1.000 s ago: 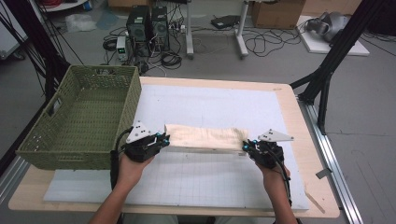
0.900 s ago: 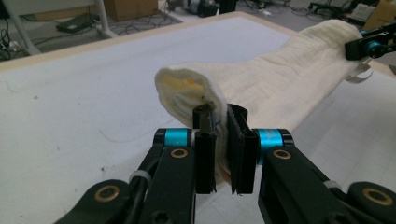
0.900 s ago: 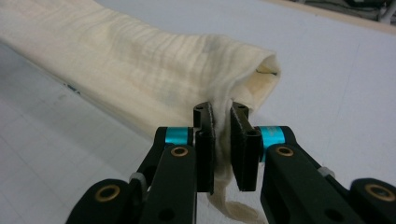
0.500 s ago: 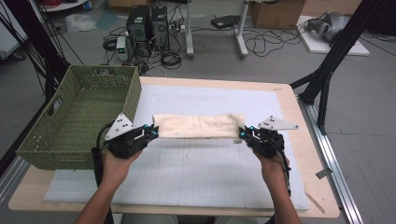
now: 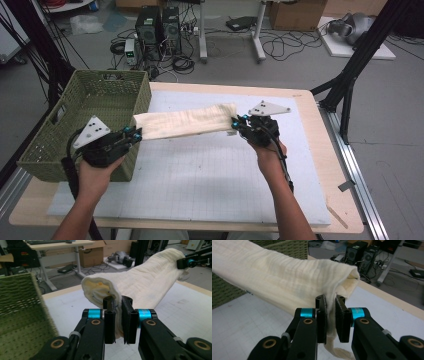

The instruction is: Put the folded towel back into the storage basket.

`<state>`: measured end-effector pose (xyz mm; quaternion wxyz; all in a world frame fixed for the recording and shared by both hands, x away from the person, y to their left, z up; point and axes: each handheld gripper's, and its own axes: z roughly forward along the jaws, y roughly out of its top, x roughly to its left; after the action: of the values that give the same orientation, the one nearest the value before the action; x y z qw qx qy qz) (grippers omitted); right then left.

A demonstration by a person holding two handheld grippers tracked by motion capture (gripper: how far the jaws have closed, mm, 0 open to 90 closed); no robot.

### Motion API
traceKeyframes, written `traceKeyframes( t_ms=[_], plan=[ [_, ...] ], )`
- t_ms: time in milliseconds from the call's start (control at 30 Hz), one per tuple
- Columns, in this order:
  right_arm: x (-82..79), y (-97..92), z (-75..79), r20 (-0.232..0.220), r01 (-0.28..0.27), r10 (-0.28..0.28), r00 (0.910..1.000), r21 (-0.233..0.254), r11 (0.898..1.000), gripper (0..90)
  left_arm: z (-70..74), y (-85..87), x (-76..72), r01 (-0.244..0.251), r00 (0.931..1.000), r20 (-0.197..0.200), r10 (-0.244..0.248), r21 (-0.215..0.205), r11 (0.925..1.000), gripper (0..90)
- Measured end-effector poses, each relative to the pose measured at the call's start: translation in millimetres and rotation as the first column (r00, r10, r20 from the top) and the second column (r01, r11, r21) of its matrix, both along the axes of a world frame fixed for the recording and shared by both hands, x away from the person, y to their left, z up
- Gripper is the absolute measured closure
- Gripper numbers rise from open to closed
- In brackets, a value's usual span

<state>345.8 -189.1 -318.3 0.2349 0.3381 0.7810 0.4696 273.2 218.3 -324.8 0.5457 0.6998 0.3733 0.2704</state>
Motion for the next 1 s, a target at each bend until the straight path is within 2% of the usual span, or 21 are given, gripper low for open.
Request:
traceKeyframes(
  t_ms=[467,700,1000],
  plan=[
    [30.4,63.5,15.2,0.02,-0.097,0.097,0.9951,-0.01,0.995,81.8,9.8,48.5,-19.5,-0.105,0.9943,0.02,0.105,0.003,0.9945,82.1],
    [42.0,95.1,22.2,0.031,-0.141,0.142,0.9894,-0.026,0.99,81.8,12.4,71.2,-27.9,-0.156,0.9874,0.026,0.156,0.004,0.9877,82.1],
    [56.3,140.8,25.0,0.035,-0.19,0.192,0.9808,-0.044,0.981,81.7,12.1,103.2,-39.4,-0.221,0.9749,0.027,0.221,0.0,0.9752,82.0]
  ],
)
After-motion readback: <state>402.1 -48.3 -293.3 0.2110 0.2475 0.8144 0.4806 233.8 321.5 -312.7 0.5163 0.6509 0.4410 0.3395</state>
